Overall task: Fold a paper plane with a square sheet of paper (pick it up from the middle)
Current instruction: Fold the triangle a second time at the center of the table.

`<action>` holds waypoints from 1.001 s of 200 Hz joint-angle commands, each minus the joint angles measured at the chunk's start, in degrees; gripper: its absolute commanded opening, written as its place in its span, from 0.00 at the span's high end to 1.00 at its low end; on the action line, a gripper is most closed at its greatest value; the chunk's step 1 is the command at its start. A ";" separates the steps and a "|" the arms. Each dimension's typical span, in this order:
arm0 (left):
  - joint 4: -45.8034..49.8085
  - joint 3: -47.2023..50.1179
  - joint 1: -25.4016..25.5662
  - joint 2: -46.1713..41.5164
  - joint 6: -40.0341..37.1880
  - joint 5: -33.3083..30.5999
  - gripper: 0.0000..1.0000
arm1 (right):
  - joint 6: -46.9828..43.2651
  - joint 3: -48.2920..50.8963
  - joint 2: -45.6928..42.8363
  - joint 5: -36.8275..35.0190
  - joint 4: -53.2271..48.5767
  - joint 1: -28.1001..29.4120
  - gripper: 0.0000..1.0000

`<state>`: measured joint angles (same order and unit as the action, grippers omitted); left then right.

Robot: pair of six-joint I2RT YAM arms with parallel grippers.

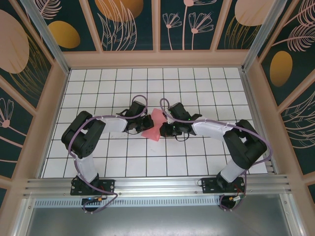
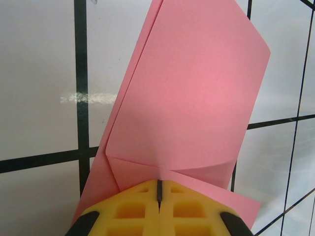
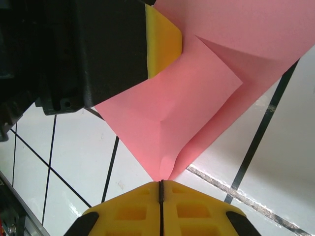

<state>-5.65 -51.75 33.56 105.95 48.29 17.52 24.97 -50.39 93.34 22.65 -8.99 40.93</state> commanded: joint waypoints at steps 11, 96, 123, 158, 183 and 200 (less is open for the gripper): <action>5.87 2.31 0.08 1.71 0.49 -3.36 0.96 | 0.34 -4.57 5.61 1.99 3.11 0.73 0.95; 5.56 2.17 0.10 2.07 0.75 -3.09 0.96 | 0.27 -9.45 14.42 2.48 2.34 1.46 0.98; 5.65 2.35 0.06 2.02 1.09 -3.42 0.96 | -0.91 -8.09 15.17 3.08 1.20 2.05 0.98; 5.65 3.12 0.04 2.00 1.33 -4.06 0.96 | -3.02 -3.35 13.31 4.36 -0.06 2.23 0.98; 5.61 3.62 0.12 2.01 1.36 -4.40 0.96 | -4.70 0.61 10.48 6.17 -0.59 2.39 0.98; 5.15 4.08 0.09 1.97 1.28 -4.29 0.97 | -6.53 2.60 8.91 8.05 -1.40 2.79 0.98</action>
<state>-7.18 -50.76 33.56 105.75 49.17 17.45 22.13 -52.31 104.16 26.17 -2.57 42.24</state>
